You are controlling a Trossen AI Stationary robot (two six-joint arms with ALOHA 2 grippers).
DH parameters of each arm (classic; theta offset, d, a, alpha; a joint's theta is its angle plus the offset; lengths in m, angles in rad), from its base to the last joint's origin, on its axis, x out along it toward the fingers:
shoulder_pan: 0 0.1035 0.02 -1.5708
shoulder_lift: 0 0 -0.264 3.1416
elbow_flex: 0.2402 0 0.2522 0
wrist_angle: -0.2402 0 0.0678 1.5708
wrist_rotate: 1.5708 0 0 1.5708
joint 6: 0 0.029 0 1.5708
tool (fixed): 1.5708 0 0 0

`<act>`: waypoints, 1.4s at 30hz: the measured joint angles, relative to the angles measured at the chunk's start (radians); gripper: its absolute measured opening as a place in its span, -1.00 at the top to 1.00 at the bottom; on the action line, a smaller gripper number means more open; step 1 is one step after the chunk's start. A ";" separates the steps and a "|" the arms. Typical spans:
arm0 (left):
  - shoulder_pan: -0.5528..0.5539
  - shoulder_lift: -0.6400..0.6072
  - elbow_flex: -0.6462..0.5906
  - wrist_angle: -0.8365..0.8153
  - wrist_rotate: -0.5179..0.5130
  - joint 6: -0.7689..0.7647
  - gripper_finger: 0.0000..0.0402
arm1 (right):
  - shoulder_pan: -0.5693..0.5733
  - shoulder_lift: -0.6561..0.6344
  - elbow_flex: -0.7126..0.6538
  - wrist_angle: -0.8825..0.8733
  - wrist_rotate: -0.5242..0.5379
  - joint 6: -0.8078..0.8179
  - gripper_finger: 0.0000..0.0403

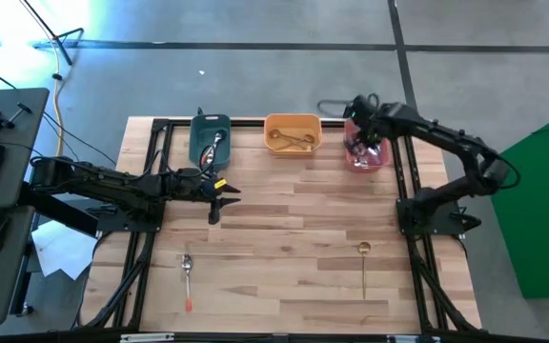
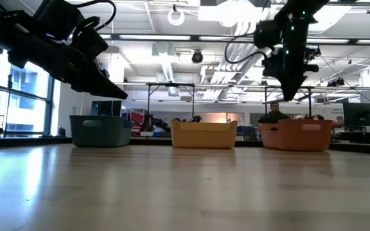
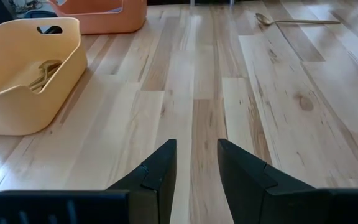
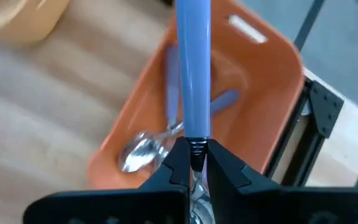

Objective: Sort silverware by color (type)
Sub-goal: Put the purple spoon into the orange bin, then put the orange spoon into the blue bin

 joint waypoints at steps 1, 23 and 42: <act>0.000 0.000 0.000 0.000 0.000 0.000 0.47 | -0.034 0.011 0.000 0.022 -0.015 0.003 0.94; 0.000 0.000 0.000 -0.004 0.000 -0.026 0.47 | -0.179 0.353 0.000 0.161 -0.106 -0.001 0.76; -0.216 0.000 0.199 -0.391 -0.001 -0.120 0.91 | 0.121 -0.014 0.000 0.185 -0.041 -0.266 0.93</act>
